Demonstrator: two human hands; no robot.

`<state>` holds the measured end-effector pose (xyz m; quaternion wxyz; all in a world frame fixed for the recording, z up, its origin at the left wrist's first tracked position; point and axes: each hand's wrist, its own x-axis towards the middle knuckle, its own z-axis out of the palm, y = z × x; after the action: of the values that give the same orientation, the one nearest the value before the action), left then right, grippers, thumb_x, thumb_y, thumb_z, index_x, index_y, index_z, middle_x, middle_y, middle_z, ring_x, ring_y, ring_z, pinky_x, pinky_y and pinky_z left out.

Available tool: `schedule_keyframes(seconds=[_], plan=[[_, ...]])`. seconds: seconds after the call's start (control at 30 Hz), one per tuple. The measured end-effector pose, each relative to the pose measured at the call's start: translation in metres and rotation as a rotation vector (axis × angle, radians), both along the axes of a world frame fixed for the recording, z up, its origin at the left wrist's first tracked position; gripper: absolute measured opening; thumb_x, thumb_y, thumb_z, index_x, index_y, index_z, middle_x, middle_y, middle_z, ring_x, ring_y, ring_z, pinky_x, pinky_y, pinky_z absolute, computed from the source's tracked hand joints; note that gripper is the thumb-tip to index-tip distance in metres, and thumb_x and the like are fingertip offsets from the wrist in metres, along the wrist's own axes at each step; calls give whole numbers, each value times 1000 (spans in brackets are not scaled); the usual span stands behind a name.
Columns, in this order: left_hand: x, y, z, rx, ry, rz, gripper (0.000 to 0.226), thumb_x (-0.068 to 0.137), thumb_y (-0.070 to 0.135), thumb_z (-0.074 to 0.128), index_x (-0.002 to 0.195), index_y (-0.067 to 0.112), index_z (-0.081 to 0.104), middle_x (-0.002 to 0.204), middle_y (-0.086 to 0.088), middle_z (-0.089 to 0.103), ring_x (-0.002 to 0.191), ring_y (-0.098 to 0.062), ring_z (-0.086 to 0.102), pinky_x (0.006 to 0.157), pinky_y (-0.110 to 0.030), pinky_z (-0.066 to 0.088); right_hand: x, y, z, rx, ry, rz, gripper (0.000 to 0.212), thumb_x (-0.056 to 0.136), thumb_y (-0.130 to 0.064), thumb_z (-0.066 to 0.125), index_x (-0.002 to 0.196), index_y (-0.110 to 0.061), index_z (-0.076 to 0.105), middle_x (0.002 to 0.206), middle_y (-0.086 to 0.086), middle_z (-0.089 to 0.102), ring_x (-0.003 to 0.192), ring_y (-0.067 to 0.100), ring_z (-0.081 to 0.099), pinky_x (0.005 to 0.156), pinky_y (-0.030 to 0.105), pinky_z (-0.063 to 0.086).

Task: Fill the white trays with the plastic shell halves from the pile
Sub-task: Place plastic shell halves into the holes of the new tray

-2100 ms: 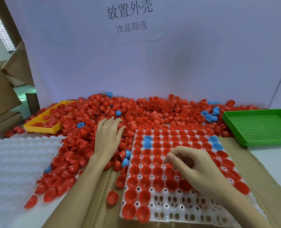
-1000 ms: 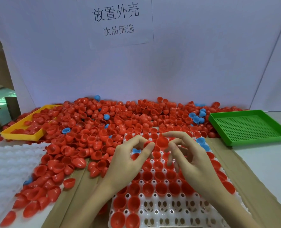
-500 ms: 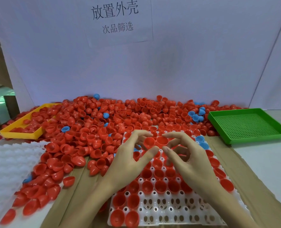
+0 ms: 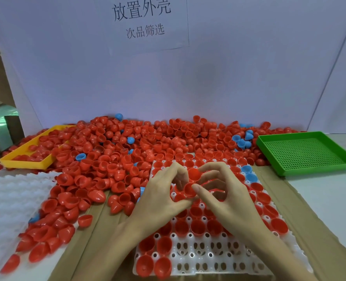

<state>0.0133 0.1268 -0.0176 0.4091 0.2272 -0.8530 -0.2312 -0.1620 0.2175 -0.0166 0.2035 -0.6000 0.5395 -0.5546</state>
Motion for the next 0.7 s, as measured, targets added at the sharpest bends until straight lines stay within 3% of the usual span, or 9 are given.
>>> schedule_keyframes(seconds=[0.07,0.13,0.2,0.33,0.53,0.7], plan=[[1,-1,-2,-18,-39,-36,34,86,34,85,100,33,54,93,13,61,90,-19,63,84,-34,53,-1,-1,-1,11,55,11,20,95,-24,77,108,-34,67,97,-9,72,91,17,74,71,32,61],[3,-2,-1,4,-39,-64,35,86,49,83,101,33,56,92,13,62,90,-20,65,84,-32,53,-2,0,-1,16,97,11,15,96,-20,74,105,-32,70,93,-8,74,87,18,74,71,33,61],[5,-4,3,49,38,-48,30,95,59,69,102,31,59,87,11,66,86,-19,69,83,-28,54,-6,1,3,44,96,50,14,97,-20,73,105,-31,70,88,-5,74,80,19,74,69,33,61],[12,-13,10,81,186,39,32,111,45,43,99,23,63,73,5,65,71,-18,68,73,-20,51,-8,7,13,184,127,294,8,98,-22,73,103,-29,73,86,0,74,71,15,70,64,25,56],[20,-25,3,124,158,133,34,112,31,43,91,21,67,70,0,64,65,-24,65,69,-41,53,0,16,18,324,275,523,7,96,-36,76,101,-31,73,81,-2,73,66,9,65,62,22,51],[19,-27,0,133,141,135,37,114,26,44,87,18,69,68,1,67,68,-21,69,73,-33,56,3,18,21,386,301,576,17,93,-40,79,97,-25,76,77,-2,70,65,9,61,63,26,52]])
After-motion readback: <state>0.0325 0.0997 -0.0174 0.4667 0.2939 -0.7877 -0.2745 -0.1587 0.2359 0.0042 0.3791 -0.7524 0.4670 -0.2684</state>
